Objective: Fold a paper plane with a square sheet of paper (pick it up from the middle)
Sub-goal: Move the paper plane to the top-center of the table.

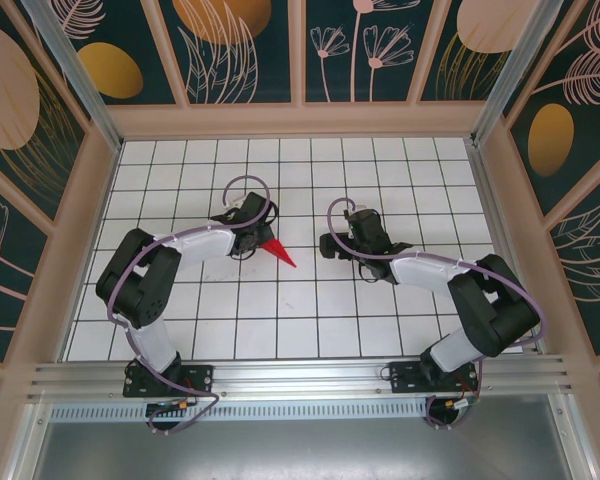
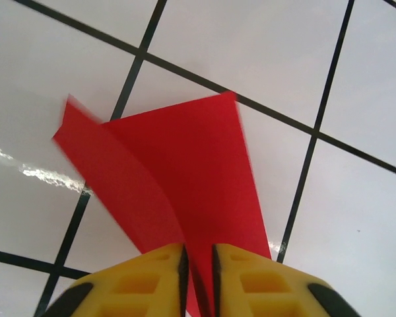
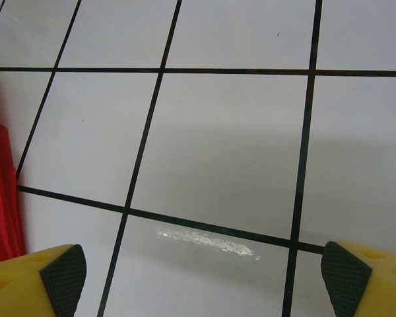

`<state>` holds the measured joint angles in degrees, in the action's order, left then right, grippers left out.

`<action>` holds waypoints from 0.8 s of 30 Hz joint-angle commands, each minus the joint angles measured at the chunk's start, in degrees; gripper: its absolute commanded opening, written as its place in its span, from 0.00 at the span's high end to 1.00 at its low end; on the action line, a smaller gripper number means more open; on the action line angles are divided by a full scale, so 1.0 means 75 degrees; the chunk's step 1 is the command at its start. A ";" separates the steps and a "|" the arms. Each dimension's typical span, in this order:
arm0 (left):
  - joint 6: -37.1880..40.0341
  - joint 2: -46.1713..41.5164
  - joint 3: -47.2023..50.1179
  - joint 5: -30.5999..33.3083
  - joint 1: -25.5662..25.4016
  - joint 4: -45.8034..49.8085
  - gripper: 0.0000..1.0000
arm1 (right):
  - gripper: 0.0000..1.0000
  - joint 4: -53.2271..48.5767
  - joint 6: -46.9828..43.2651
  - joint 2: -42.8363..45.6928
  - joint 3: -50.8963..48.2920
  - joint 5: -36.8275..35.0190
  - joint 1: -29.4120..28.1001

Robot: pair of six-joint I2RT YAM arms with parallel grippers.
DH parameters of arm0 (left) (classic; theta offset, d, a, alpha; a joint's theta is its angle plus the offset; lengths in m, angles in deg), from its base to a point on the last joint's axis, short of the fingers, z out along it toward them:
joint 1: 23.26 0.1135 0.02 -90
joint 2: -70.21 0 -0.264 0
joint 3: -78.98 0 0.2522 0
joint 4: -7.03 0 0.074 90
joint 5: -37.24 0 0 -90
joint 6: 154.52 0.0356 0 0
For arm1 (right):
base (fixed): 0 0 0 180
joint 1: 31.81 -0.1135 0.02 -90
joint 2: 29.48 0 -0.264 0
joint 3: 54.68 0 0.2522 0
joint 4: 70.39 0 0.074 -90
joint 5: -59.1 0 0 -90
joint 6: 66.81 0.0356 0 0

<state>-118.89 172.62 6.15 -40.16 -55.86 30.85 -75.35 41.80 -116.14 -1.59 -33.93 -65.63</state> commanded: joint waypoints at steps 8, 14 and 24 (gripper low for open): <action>0.0375 -0.1317 0.0401 -0.0698 -0.0033 -0.1049 1.00 | 0.08 0.0301 0.0468 0.0448 -0.0158 -0.0342 0.0045; 0.0896 -0.1914 0.0976 -0.1903 -0.0036 -0.2362 1.00 | 0.09 0.0772 0.0875 0.0856 -0.0460 -0.0181 0.0085; 0.0374 -0.1048 0.1955 -0.3515 -0.0035 -0.5400 1.00 | 0.24 0.0157 0.1703 0.1257 0.0016 0.1174 0.0262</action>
<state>-114.34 161.76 19.09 -60.79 -55.86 0.78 -72.62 51.75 -108.09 -3.91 -30.21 -63.71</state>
